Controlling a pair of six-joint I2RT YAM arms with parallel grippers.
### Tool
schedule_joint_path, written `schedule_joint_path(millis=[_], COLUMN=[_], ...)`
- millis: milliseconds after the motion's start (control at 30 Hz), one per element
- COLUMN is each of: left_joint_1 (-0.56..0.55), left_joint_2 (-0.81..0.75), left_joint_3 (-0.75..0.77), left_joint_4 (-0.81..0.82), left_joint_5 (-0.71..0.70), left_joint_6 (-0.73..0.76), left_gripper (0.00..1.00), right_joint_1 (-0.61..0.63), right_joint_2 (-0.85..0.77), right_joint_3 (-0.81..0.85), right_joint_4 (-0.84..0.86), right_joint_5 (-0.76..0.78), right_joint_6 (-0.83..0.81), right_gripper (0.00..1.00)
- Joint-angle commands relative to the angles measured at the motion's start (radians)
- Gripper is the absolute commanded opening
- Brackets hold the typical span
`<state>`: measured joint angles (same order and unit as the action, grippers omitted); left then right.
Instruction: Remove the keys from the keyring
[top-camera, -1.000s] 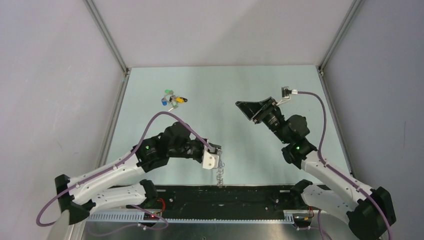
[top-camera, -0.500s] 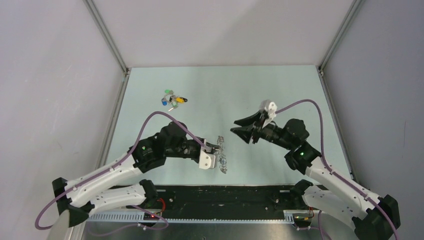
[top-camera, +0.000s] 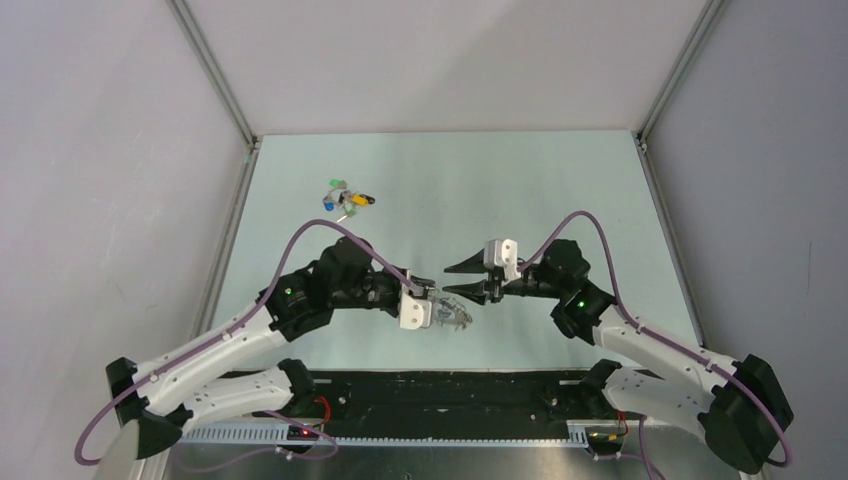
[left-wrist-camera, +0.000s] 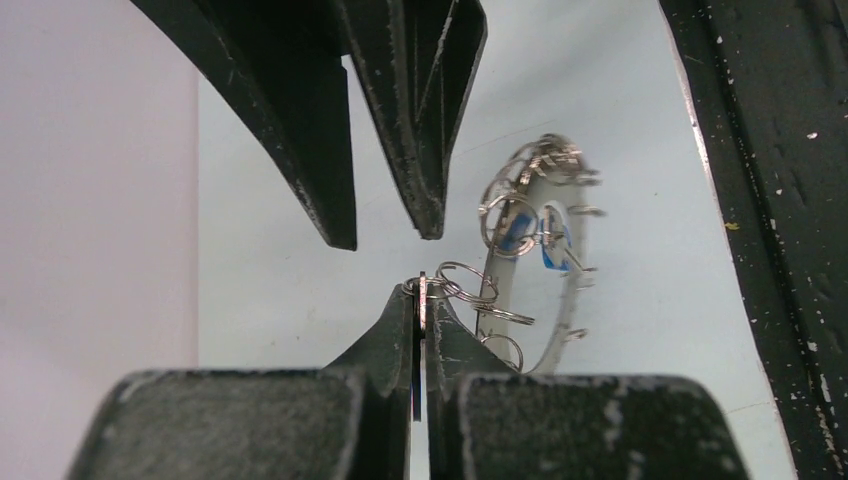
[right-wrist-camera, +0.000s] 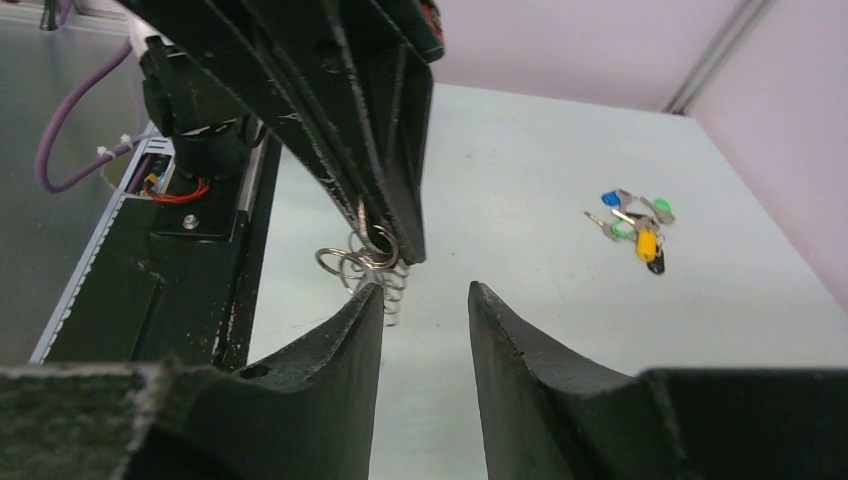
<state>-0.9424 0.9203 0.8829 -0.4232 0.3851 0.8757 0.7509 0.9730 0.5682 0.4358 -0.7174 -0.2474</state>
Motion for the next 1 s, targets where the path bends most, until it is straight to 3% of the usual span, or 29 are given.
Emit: schedule_joint_path(millis=[0, 433, 833, 967], left_joint_1=[0.016, 0.030, 0.028, 0.029], left_joint_2=[-0.040, -0.059, -0.056, -0.056], left_joint_3=[0.026, 0.016, 0.008, 0.010], left_joint_4=[0.046, 0.048, 0.047, 0.047], left_joint_5=[0.019, 0.054, 0.080, 0.076], left_joint_6=[0.040, 0.056, 0.070, 0.072], left_gripper=[0.00, 0.00, 0.00, 0.00], right_joint_1=[-0.002, 0.003, 0.017, 0.021], right_joint_2=[0.019, 0.135, 0.146, 0.150], right_joint_3=[0.002, 0.033, 0.071, 0.086], right_joint_4=[0.078, 0.195, 0.224, 0.208], right_joint_5=[-0.109, -0.178, -0.226, -0.242], right_joint_6=[-0.060, 0.019, 0.099, 0.114], right_gripper=[0.41, 0.37, 0.34, 0.26])
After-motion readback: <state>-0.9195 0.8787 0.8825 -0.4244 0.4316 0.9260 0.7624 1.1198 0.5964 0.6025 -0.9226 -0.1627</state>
